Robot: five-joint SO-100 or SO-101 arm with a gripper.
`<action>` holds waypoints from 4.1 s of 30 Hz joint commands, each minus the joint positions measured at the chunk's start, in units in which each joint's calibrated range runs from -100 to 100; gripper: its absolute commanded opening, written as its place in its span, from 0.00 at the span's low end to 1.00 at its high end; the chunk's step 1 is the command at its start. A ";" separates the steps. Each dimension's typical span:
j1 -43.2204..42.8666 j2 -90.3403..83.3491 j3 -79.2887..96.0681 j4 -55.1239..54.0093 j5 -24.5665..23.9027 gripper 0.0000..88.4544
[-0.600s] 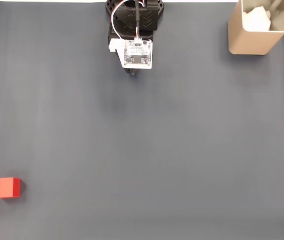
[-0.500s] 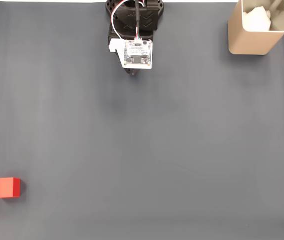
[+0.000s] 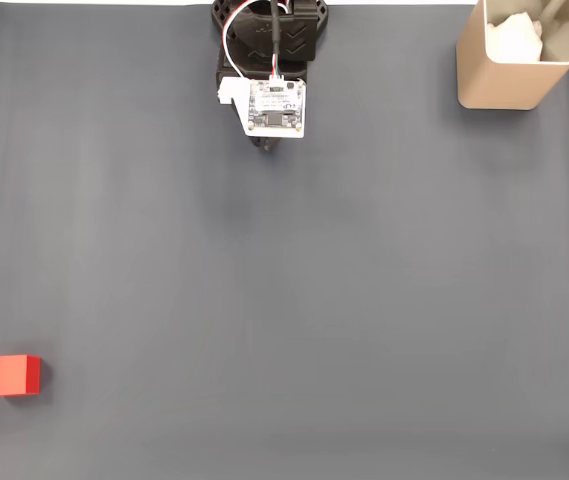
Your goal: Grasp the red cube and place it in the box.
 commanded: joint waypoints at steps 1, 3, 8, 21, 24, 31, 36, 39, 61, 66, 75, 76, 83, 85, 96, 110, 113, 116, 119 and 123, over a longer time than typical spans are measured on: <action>-0.40 0.09 0.81 1.12 -0.34 0.01; -0.40 0.09 0.81 1.12 -0.34 0.01; -0.40 0.09 0.81 1.12 -0.34 0.01; -0.40 0.09 0.81 1.12 -0.34 0.01; -0.40 0.09 0.81 1.12 -0.34 0.01; -0.40 0.09 0.81 1.12 -0.34 0.01; -0.40 0.09 0.81 1.12 -0.34 0.00; -0.40 0.09 0.81 1.12 -0.39 0.00; -0.19 0.09 0.81 -6.75 -2.78 0.00; -0.48 0.35 0.81 -14.37 -3.57 0.00; -1.68 4.85 -4.02 -23.06 -3.86 0.00; -1.90 5.89 -5.48 -23.47 -3.91 0.00; -3.46 16.12 -18.26 -27.16 -4.84 0.00; -3.74 18.98 -22.09 -28.22 -5.13 0.00; -3.10 36.31 -44.90 -28.22 -5.67 0.00; 4.14 57.63 -71.09 -22.65 -4.74 0.00; 6.70 62.31 -75.74 -22.08 -4.40 0.00; 9.54 66.81 -80.39 -21.99 -4.25 0.01; 12.24 71.23 -84.50 -21.99 -4.10 0.01; 15.93 76.86 -89.06 -21.91 -3.57 0.01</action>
